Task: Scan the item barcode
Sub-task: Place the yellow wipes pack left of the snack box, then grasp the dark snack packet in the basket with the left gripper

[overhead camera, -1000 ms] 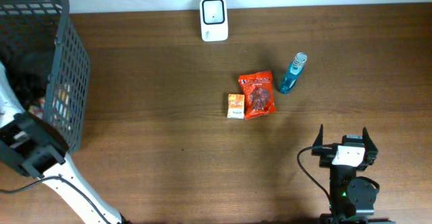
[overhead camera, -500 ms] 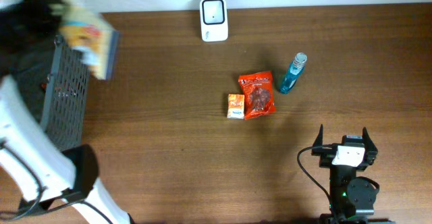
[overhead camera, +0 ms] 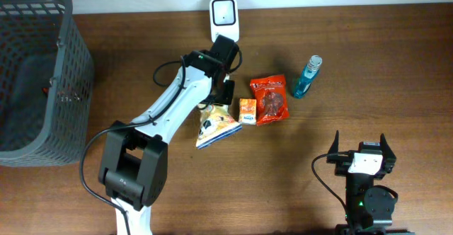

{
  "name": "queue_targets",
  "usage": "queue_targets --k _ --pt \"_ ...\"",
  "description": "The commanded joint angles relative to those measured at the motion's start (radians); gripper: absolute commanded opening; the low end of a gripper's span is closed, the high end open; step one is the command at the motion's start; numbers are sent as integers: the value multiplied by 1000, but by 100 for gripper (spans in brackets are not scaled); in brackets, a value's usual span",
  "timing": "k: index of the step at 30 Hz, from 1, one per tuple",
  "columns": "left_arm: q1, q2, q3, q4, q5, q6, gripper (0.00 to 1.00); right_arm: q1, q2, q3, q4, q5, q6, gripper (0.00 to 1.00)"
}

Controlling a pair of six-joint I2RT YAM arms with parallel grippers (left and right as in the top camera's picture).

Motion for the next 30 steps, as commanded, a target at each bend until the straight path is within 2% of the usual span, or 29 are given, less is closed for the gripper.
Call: queue_targets --k 1,3,5,7,9,10,11,12,15,16,18,19,21,26,30 --pt "-2 -15 -6 8 -18 -48 53 6 -6 -7 -5 9 4 98" --pt "-5 -15 1 12 44 -48 72 6 -6 -7 -5 9 4 98" --pt "3 -32 77 -24 91 -47 71 6 -6 -7 -5 9 4 98" --pt "54 -106 289 -145 83 -47 72 6 -6 -7 -5 9 4 98" --pt "121 -169 468 -234 48 -19 79 6 -6 -7 -5 9 4 99" --pt "188 -220 579 -290 -13 -12 82 6 -6 -7 -5 9 4 98" --pt "238 -251 624 -308 -40 -13 86 6 -6 -7 -5 9 4 98" --pt "343 -305 654 -310 -41 -15 100 6 -6 -7 -5 9 4 98" --pt "615 -368 654 -300 -42 -154 99 6 -6 -7 -5 9 4 99" --pt "764 -361 651 -299 -42 -259 99 6 -6 -7 -5 9 4 98" --pt "962 -308 651 -295 -42 -397 99 6 -6 -7 -5 9 4 98" --pt "1008 -275 651 -294 -40 -401 99 6 -6 -7 -5 9 4 98" --pt "1053 -179 651 -293 -40 -400 99 6 -6 -7 -5 9 4 98" --pt "1055 74 651 -345 56 -400 99 6 -6 -7 -5 9 4 99" --pt "1054 219 651 -348 69 -400 99 6 -6 -7 -5 9 4 99"
